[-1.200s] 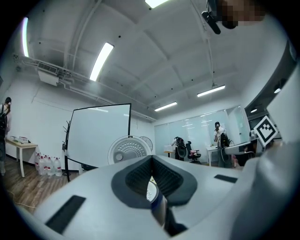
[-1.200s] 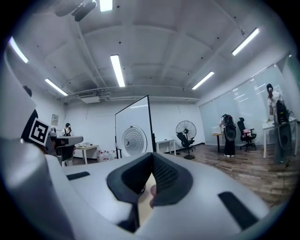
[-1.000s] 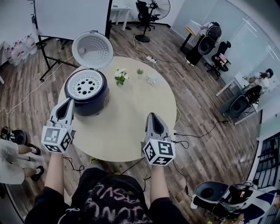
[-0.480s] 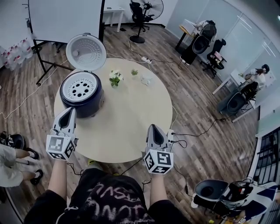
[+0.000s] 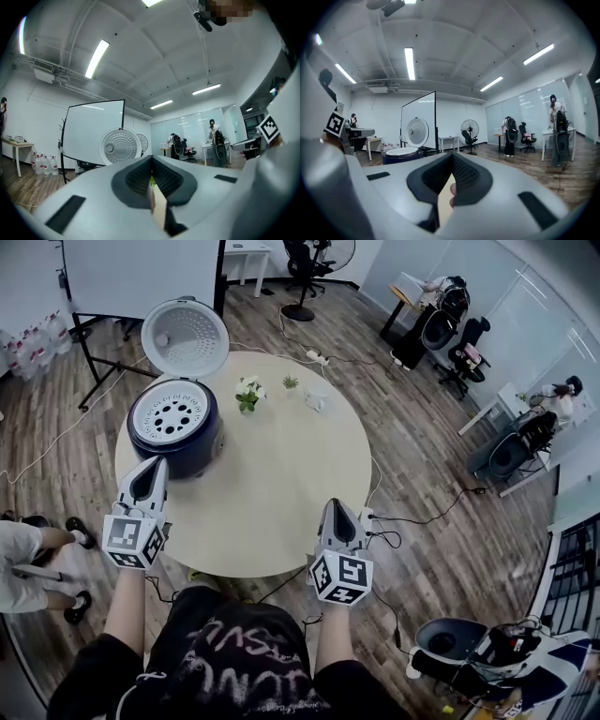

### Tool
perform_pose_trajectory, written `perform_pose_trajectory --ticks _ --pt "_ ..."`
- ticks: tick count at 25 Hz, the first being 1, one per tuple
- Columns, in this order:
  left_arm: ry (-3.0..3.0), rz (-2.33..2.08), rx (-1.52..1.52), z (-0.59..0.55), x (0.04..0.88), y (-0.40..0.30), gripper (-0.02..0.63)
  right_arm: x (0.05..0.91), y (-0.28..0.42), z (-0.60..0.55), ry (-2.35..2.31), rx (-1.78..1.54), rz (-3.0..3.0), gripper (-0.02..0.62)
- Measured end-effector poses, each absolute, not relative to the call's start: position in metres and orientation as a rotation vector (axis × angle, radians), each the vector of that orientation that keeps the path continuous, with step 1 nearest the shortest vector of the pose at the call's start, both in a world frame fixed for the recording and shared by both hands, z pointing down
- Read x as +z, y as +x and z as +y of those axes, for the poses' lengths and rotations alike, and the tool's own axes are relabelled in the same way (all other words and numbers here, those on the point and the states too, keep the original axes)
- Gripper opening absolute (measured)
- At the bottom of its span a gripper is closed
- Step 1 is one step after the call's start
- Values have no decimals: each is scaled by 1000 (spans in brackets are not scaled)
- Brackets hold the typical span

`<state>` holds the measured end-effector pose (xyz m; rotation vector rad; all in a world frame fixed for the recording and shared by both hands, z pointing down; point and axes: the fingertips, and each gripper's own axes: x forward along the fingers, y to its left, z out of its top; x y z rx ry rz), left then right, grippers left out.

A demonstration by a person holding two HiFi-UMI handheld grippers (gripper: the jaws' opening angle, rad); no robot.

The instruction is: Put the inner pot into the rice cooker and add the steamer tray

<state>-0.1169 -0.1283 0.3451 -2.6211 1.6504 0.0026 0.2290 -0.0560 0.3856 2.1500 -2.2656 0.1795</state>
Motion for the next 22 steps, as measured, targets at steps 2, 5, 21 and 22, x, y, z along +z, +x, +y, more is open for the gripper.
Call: perform_pose_trajectory --ticks 2,5,21,22 --pt "-2621 1637 -4 -128 346 -114 11 384 231 -55 2158 164 -2262 3" --pt "-2623 1627 -11 -128 347 -111 11 386 236 -57 2169 174 -2255 3" --pt "-2632 1654 -7 -134 356 -114 11 393 256 -52 2210 189 -2188 3" --pt "-2634 1653 -8 -135 357 -113 11 393 256 -52 2214 191 -2186 3"
